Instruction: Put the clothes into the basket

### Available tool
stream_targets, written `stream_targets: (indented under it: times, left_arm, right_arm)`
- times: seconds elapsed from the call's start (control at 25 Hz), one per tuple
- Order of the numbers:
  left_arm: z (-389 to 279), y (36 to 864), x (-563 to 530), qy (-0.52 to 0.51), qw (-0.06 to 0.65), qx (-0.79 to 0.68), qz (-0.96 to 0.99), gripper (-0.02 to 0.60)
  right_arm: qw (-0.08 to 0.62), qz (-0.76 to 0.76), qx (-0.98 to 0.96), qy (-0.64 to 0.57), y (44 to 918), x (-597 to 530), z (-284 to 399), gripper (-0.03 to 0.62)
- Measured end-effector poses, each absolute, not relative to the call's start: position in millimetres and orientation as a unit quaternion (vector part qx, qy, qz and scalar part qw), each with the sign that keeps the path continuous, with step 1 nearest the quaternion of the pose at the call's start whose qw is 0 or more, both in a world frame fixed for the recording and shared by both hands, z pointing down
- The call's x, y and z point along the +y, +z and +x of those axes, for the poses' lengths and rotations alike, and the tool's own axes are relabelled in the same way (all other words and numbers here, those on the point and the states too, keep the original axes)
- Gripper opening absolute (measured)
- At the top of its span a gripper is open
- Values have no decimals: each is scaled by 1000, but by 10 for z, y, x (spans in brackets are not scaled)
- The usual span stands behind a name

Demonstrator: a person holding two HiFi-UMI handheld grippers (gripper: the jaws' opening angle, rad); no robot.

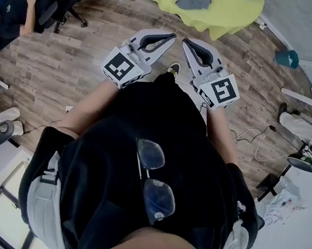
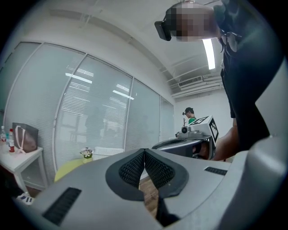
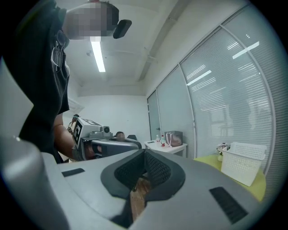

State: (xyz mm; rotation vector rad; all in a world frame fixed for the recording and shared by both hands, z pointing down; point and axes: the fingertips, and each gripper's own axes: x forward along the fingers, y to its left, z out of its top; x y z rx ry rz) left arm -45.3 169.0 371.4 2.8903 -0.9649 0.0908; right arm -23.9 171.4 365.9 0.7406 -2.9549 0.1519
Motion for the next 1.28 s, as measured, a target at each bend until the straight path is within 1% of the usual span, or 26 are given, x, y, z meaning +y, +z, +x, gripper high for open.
stream_targets:
  times: [0.36, 0.68, 0.92, 1.28]
  left_arm:
    - [-197, 3751, 1069, 40, 42, -353, 934, 11]
    - [-218, 3827, 536, 46, 46, -374, 925, 11]
    - [-293, 3967, 4, 52, 43, -361, 930, 11]
    - [-579, 4264, -839, 47, 63, -313, 947, 11]
  right_arm:
    - [45, 213, -974, 58, 3715, 1042, 109, 26]
    - [58, 215, -972, 69, 3856, 518, 198, 28]
    - [69, 228, -968, 80, 4025, 48, 133, 27]
    - [112, 268, -949, 118, 4425, -855, -148, 28]
